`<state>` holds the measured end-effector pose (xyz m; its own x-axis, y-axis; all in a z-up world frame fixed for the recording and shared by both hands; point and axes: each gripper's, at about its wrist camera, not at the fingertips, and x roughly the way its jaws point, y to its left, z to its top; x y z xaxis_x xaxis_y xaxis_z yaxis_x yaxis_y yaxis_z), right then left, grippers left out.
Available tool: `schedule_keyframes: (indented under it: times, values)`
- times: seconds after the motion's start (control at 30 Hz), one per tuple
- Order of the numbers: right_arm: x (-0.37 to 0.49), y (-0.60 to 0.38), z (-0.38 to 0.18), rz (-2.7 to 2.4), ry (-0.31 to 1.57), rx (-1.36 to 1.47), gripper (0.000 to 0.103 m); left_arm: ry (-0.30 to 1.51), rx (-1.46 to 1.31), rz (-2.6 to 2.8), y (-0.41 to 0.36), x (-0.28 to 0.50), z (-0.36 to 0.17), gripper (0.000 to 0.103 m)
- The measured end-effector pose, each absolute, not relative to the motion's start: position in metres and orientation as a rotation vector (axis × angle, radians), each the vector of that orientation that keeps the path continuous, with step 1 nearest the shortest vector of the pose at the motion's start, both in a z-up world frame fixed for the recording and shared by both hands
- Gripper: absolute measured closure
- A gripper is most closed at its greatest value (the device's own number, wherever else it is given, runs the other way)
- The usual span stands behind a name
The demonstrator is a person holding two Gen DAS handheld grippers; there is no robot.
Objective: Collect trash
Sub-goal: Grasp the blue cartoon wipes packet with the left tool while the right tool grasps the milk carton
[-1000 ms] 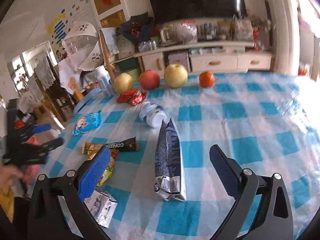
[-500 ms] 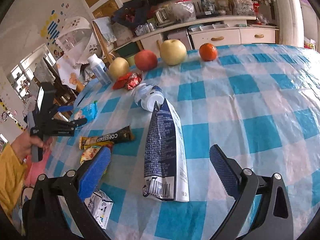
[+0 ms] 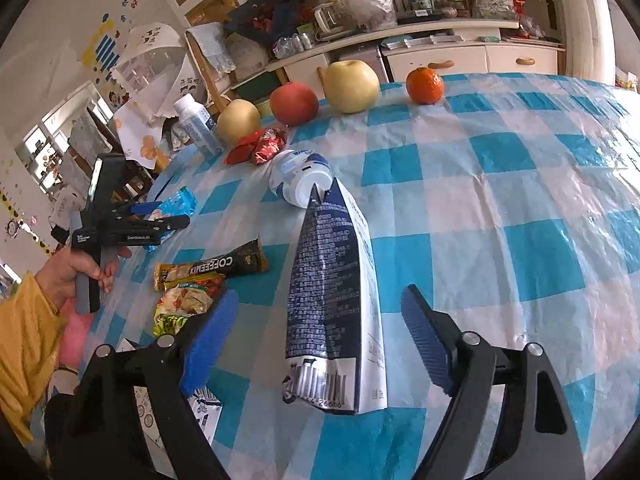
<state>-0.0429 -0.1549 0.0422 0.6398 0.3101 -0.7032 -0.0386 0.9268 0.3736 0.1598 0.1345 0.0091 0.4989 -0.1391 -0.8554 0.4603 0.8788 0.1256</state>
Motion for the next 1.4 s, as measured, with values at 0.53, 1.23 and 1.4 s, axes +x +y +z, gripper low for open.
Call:
schedule_keyframes:
  times: [0.53,1.23,1.4]
  values:
    - [-0.038,-0.156,0.036,0.176,0.86,0.32,0.023,0.964,0.172,-0.277,0.138,0.137,0.013,0.056]
    - [-0.039,-0.157,0.036,0.089,0.88,0.223,0.052,0.908,-0.017,-0.19,0.162,0.082,0.021,0.058]
    - [-0.039,-0.161,0.034,0.094,0.895,0.229,0.067,0.88,-0.052,-0.184,0.166,0.061,0.027,0.058]
